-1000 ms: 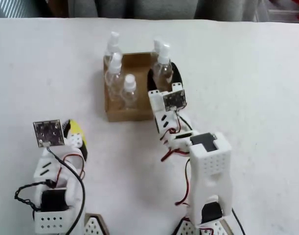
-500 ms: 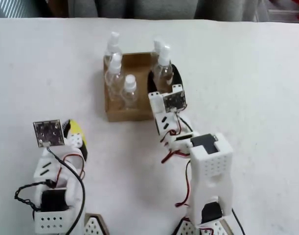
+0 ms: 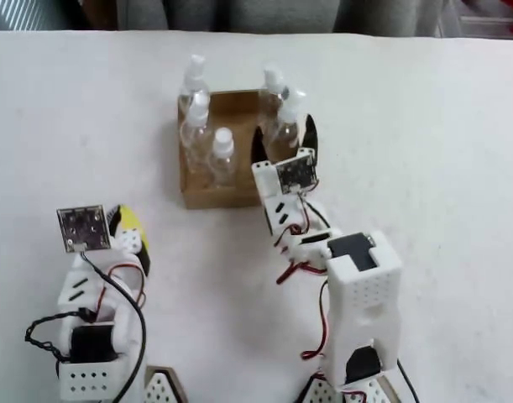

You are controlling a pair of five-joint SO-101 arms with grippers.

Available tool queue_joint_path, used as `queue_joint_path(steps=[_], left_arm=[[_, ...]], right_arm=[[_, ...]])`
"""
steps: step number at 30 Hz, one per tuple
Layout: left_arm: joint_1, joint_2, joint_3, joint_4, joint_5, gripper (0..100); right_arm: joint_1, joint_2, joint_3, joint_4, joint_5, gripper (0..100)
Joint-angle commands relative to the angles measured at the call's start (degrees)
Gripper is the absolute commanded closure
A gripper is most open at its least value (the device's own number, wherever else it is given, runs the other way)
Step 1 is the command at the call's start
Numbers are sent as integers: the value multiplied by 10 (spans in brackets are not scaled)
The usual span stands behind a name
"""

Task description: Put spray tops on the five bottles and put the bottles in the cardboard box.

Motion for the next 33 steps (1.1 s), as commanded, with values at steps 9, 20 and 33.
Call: queue_joint_path(steps=[9,20,33], left_arm=[[-5,-5,-1,-14,-3,977],[-5,-5,-1,-14,-3,977],[-5,-5,-1,-14,-3,977]], right_arm=[[-8,-24,0,6,2,684],[-8,-102,53,10,-46,683],[-8,-116,72,7,-47,683]])
